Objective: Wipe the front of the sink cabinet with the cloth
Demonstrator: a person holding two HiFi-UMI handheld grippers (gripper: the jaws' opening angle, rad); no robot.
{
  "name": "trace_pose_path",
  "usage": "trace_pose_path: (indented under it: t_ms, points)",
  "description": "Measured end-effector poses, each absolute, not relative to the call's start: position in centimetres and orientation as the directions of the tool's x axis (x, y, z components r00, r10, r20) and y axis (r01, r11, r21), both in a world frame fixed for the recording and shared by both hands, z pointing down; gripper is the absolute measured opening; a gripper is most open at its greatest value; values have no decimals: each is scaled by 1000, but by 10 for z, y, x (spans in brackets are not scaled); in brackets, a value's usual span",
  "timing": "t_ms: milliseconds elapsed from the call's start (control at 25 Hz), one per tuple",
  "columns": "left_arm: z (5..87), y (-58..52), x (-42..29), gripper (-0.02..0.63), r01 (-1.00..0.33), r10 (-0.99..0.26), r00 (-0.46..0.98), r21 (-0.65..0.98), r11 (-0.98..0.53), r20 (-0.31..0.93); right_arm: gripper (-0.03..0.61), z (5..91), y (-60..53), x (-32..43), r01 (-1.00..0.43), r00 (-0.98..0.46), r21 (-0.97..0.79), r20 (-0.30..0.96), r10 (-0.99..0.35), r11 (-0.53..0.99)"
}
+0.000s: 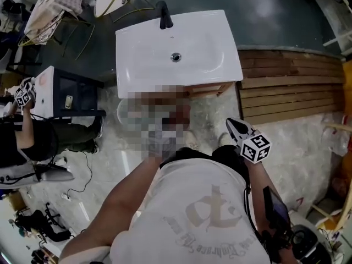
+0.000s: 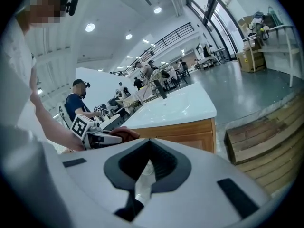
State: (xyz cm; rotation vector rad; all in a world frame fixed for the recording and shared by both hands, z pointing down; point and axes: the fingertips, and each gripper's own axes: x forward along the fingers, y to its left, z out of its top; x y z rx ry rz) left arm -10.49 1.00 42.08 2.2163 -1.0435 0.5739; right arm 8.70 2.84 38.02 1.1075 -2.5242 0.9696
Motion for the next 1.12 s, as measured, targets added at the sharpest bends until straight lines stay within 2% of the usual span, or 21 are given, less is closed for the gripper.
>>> trace_pose_path:
  t_ms: [240,600,840,1120]
  points:
    - [444,-10,-98,178,-826,-531,558,370,-425,637,14,396,25,93,-717,-692,-516,447,-567,468]
    - [476,-31,-80,178,-866,-565,499,395,-305,657,14,417,9,102,-643,-765,-562,441,-468,521]
    - [508,-40,-104,178,-916,-591,391,358,-178,706,14,441,16,108,-623,-781,-593,440,-443,510]
    - [514,-70,-122,178,-930,-650,315,361,-68,691,14,455,25,126,-636,-764,-635,437,-475,439]
